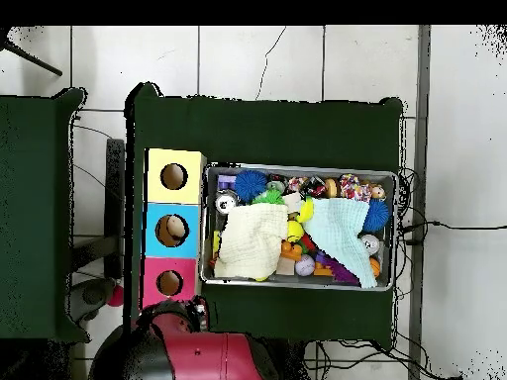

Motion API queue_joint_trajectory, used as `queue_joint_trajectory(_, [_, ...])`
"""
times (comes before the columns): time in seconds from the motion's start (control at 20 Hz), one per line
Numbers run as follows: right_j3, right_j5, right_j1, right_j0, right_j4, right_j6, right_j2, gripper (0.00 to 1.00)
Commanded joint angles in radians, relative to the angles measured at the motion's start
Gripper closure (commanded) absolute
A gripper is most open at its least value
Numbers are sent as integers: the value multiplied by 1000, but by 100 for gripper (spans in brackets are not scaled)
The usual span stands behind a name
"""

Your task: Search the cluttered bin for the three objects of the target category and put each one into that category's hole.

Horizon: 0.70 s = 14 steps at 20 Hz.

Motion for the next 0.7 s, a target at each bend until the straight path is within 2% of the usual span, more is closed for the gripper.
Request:
queue_joint_trajectory(0.05, [-27,23,25,-48,-41,129,-25,0])
queue_joint_trajectory(0.35, [-61,-2,62,-114,-82,76,-19,0])
queue_joint_trajectory(0.55, [-74,-7,73,-132,-117,71,-21,0])
queue_joint_trajectory(0.7, [-77,-49,100,-169,-129,54,-2,0])
